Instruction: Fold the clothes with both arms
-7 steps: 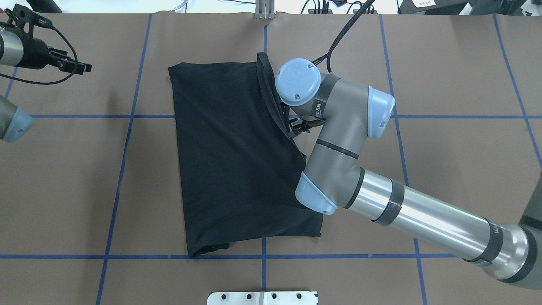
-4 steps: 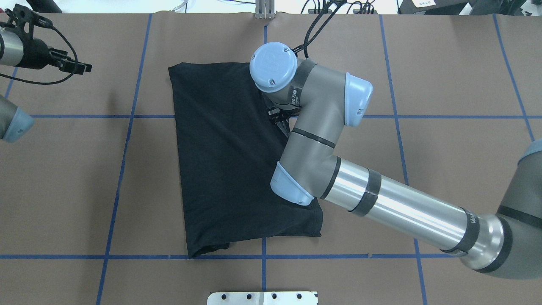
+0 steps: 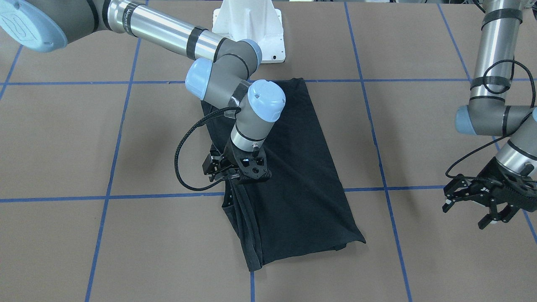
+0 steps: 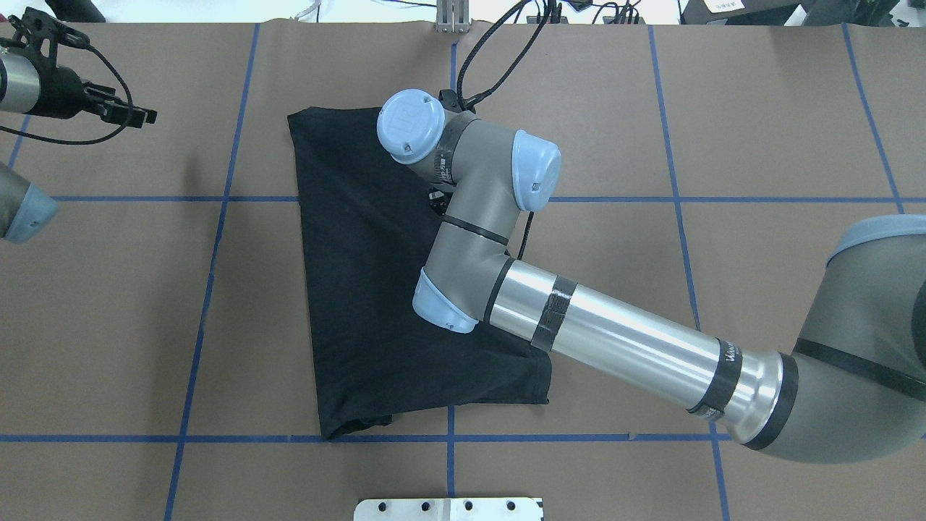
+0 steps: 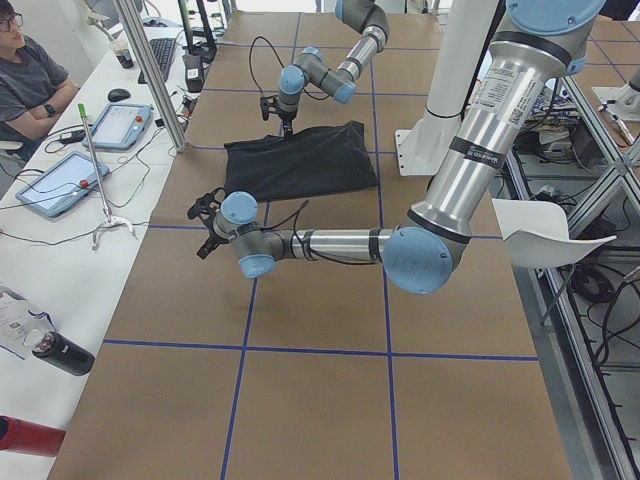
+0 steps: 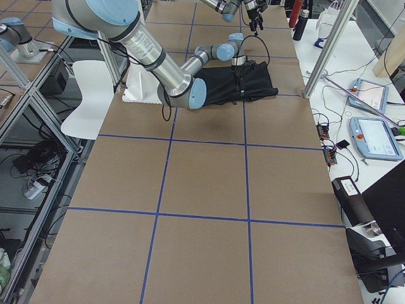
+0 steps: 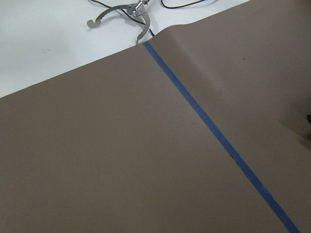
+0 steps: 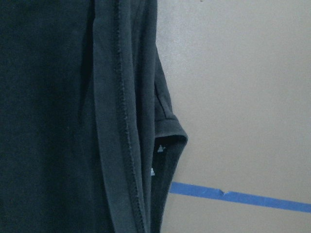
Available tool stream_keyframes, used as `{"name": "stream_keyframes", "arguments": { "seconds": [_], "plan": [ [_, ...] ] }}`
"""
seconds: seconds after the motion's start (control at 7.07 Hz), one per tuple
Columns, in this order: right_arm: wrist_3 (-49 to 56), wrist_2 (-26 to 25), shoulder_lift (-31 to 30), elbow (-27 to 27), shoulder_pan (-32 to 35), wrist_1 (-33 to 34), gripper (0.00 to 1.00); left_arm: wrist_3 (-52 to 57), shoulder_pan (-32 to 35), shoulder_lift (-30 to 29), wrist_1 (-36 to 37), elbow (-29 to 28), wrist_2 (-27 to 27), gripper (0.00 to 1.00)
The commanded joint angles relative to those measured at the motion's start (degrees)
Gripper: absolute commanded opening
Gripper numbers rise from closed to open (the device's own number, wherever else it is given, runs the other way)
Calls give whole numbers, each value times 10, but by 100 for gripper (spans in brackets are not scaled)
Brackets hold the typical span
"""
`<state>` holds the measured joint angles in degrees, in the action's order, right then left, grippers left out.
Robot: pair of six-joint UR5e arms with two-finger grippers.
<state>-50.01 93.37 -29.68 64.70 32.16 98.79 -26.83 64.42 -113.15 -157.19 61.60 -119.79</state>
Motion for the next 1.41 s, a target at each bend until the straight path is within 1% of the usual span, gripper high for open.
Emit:
{"name": "stream_keyframes", "arguments": {
  "seconds": [0.0, 0.85, 1.13, 1.27],
  "plan": [
    [-6, -1, 1, -5, -4, -1, 99, 0, 0, 0, 0, 1, 0, 100],
    [1, -18, 0, -18, 3, -1, 99, 0, -1, 1, 0, -1, 0, 100],
    [24, -18, -3, -18, 22, -1, 99, 0, -1, 2, 0, 1, 0, 100],
    [32, -18, -15, -18, 32, -1, 99, 0, -1, 3, 0, 2, 0, 100]
  ]
}}
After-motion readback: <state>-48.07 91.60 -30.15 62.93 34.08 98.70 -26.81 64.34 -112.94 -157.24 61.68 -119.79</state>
